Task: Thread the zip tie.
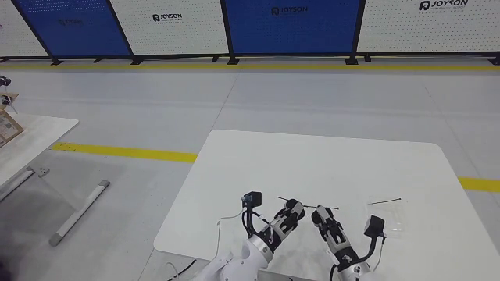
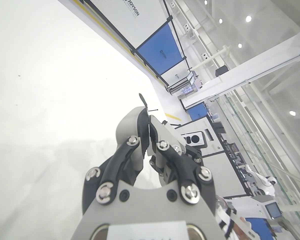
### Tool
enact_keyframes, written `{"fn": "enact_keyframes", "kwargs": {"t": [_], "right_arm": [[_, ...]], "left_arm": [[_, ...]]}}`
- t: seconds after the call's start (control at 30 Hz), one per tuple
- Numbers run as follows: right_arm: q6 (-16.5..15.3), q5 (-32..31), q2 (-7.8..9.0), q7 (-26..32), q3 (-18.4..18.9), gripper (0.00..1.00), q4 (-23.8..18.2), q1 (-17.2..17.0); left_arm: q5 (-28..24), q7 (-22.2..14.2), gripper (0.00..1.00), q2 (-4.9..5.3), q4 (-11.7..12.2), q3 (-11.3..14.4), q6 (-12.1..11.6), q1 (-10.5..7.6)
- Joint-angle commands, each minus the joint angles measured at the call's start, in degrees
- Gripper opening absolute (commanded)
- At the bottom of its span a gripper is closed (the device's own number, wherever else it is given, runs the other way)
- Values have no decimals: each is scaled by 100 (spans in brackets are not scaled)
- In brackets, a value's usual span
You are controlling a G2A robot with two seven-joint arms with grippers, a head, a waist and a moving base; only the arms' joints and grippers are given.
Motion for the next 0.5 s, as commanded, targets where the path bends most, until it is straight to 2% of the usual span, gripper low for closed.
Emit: {"fn": "enact_keyframes", "kwargs": {"t": [0.0,0.07,0.33,0.47], "right_arm": [[-24,3,2,-4,22,13,-16,-27],[-38,5,2,-3,35,12,-25,-43],[-62,19,2,-11,100,21,-53,-86],[-33,2,-1,-16,111,20,-66,-96]], "left_arm": [[-3,6,0,-1,8,-2,6,-3],[-6,13,0,-3,18,-3,15,-9],[80,2,0,-5,31,31,8,-11],[136,-5,0,-1,24,35,-6,8]]}}
